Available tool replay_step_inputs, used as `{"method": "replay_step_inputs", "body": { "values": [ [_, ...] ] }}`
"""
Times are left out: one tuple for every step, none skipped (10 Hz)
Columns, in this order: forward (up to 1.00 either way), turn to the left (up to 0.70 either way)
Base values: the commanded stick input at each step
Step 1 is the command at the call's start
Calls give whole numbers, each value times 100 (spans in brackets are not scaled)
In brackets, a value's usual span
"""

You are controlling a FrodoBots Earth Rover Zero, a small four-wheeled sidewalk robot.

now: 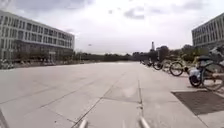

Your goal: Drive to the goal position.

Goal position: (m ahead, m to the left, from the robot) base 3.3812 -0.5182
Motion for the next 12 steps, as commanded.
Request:
{"method": "replay_step_inputs", "body": {
  "values": [
    [70, 0],
    [70, 0],
    [70, 0],
    [70, 0],
    [70, 0],
    [70, 0],
    [70, 0],
    [70, 0],
    [70, 0],
    [70, 0],
    [70, 0],
    [70, 0]
  ]
}}
